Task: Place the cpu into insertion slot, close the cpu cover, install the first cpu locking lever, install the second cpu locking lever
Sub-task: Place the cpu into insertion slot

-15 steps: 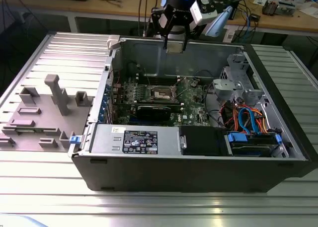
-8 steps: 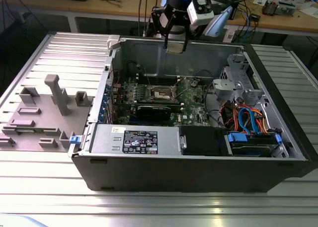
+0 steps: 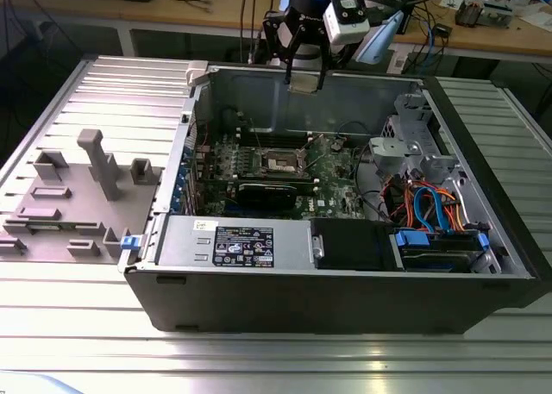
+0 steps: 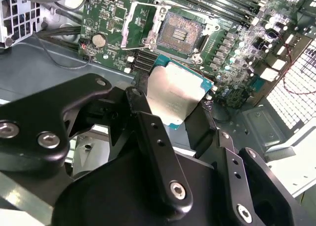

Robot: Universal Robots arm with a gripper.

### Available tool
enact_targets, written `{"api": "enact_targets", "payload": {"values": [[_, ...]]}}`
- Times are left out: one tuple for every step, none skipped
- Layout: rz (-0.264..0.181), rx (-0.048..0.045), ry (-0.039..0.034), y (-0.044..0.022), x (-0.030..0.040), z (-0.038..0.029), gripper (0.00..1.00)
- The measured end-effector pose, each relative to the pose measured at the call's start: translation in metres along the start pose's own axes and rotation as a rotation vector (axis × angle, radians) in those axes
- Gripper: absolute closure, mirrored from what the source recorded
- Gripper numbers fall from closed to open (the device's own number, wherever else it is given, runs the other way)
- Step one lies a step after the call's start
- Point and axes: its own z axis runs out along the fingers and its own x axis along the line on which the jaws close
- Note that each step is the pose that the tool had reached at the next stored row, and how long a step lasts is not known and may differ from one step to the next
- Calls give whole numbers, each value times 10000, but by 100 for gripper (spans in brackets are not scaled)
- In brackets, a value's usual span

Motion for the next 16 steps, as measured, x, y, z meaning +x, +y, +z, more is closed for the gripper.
{"api": "enact_targets", "payload": {"values": [[56,-1,-5,0,0,0,46],[134,-2,-12,0,0,1,46],[293,-3,-25,0,0,2,46],[417,-5,-37,0,0,3,46],[979,-18,-87,-1,0,11,46],[1166,-21,-104,-1,0,13,46],[1326,-23,-119,-1,0,14,46],[1364,-24,-122,-1,0,14,46],[1376,-24,-124,-1,0,15,46],[1379,-25,-124,-1,0,15,46],[1381,-24,-124,-1,0,15,46],[1382,-24,-125,-1,0,15,46],[1385,-24,-125,-1,0,15,46],[1387,-24,-125,-1,0,15,46],[1388,-25,-125,-1,0,15,46],[1391,-24,-125,-1,0,15,46]]}}
